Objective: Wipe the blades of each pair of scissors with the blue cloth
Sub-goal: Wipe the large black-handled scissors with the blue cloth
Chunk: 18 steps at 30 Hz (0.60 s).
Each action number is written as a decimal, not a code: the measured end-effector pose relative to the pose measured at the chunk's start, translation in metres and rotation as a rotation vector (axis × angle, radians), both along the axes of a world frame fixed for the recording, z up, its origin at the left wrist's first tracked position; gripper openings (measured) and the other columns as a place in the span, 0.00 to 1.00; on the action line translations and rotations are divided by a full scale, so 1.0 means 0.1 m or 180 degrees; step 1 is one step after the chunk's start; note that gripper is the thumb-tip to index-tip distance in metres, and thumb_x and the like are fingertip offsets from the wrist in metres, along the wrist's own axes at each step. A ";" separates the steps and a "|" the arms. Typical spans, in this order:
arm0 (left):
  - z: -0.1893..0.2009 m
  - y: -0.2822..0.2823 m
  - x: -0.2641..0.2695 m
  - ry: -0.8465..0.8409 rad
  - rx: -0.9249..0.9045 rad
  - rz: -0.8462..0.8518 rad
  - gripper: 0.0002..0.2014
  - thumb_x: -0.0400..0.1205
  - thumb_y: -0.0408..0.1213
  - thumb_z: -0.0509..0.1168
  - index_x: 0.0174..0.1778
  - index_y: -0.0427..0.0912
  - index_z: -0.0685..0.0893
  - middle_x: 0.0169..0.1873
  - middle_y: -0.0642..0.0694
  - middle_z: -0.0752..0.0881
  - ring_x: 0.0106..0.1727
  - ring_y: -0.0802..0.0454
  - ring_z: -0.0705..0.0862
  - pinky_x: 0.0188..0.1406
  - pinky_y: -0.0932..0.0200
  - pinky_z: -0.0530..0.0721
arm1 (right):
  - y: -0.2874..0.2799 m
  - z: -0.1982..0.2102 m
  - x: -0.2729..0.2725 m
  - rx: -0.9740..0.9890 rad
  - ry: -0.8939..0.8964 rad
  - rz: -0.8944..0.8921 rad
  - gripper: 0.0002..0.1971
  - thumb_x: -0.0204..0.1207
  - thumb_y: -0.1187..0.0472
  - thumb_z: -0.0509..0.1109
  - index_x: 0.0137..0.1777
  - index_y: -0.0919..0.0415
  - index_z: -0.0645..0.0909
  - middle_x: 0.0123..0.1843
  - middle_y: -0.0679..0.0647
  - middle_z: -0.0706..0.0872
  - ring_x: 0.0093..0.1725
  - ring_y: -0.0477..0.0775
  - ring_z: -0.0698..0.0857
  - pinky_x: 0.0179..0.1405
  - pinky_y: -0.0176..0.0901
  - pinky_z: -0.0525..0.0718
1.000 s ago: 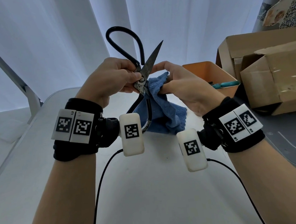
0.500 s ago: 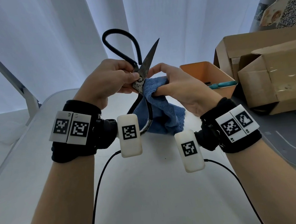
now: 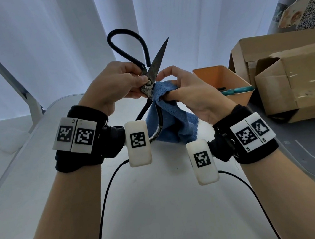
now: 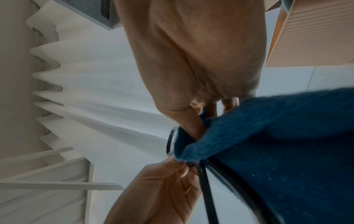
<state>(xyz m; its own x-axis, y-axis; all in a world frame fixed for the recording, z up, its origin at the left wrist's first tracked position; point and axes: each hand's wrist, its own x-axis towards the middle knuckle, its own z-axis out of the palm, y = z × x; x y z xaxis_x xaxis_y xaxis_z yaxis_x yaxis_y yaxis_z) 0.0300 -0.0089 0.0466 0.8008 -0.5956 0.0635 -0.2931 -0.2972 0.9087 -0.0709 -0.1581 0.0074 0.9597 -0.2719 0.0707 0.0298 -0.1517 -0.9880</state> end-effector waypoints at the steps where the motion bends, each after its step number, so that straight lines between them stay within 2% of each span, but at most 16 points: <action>1: 0.00 0.00 0.00 -0.0017 0.0006 0.0000 0.07 0.84 0.30 0.68 0.56 0.35 0.85 0.39 0.44 0.90 0.33 0.57 0.90 0.35 0.66 0.87 | -0.01 0.00 0.00 0.0039 0.0000 0.0052 0.22 0.74 0.81 0.68 0.64 0.61 0.77 0.51 0.67 0.88 0.45 0.57 0.86 0.45 0.46 0.85; 4: -0.01 -0.01 0.01 -0.0018 -0.0004 0.0013 0.08 0.84 0.29 0.68 0.58 0.34 0.85 0.39 0.44 0.90 0.33 0.57 0.90 0.34 0.66 0.87 | -0.01 -0.01 0.00 0.0135 -0.0029 0.0034 0.24 0.73 0.82 0.69 0.66 0.62 0.77 0.50 0.65 0.89 0.45 0.56 0.87 0.46 0.45 0.88; 8: 0.00 0.00 0.01 0.0018 -0.0002 -0.0014 0.05 0.84 0.30 0.68 0.55 0.36 0.85 0.39 0.44 0.90 0.33 0.57 0.90 0.36 0.65 0.87 | 0.02 -0.03 0.02 0.0064 -0.0081 -0.0096 0.19 0.75 0.77 0.71 0.63 0.61 0.79 0.46 0.59 0.89 0.44 0.53 0.87 0.48 0.46 0.87; 11: 0.01 0.01 0.00 0.0041 0.0017 -0.0061 0.03 0.84 0.30 0.68 0.51 0.38 0.86 0.38 0.44 0.90 0.33 0.57 0.90 0.36 0.65 0.87 | 0.00 -0.01 0.00 0.0059 -0.0062 0.0092 0.22 0.74 0.81 0.68 0.65 0.61 0.77 0.49 0.64 0.88 0.46 0.56 0.85 0.51 0.49 0.86; 13: 0.00 0.02 0.00 0.0046 0.0037 -0.0058 0.04 0.84 0.29 0.68 0.52 0.37 0.86 0.38 0.44 0.90 0.33 0.57 0.90 0.36 0.65 0.87 | -0.05 0.00 -0.02 0.0077 0.0017 0.0290 0.27 0.73 0.85 0.65 0.68 0.62 0.76 0.52 0.67 0.86 0.48 0.59 0.84 0.56 0.55 0.86; 15: 0.00 0.01 0.00 0.0064 0.0037 -0.0047 0.05 0.84 0.29 0.68 0.54 0.36 0.86 0.39 0.43 0.90 0.33 0.56 0.91 0.35 0.65 0.86 | -0.07 0.00 -0.03 0.0080 0.0072 0.0325 0.27 0.72 0.86 0.65 0.68 0.61 0.76 0.52 0.69 0.86 0.49 0.60 0.85 0.59 0.58 0.87; 18: 0.00 -0.01 -0.02 0.0043 0.0050 -0.0085 0.03 0.84 0.30 0.68 0.52 0.37 0.86 0.40 0.43 0.90 0.33 0.57 0.90 0.35 0.66 0.87 | -0.03 -0.02 -0.01 0.0017 0.0016 0.0097 0.20 0.75 0.79 0.70 0.61 0.60 0.78 0.48 0.63 0.89 0.46 0.54 0.86 0.51 0.48 0.87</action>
<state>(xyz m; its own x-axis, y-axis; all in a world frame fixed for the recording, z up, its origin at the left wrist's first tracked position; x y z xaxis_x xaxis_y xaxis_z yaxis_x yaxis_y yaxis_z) 0.0282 -0.0102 0.0462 0.7852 -0.6177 0.0433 -0.2888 -0.3035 0.9080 -0.0716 -0.1616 0.0052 0.9679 -0.2429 0.0643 0.0292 -0.1455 -0.9889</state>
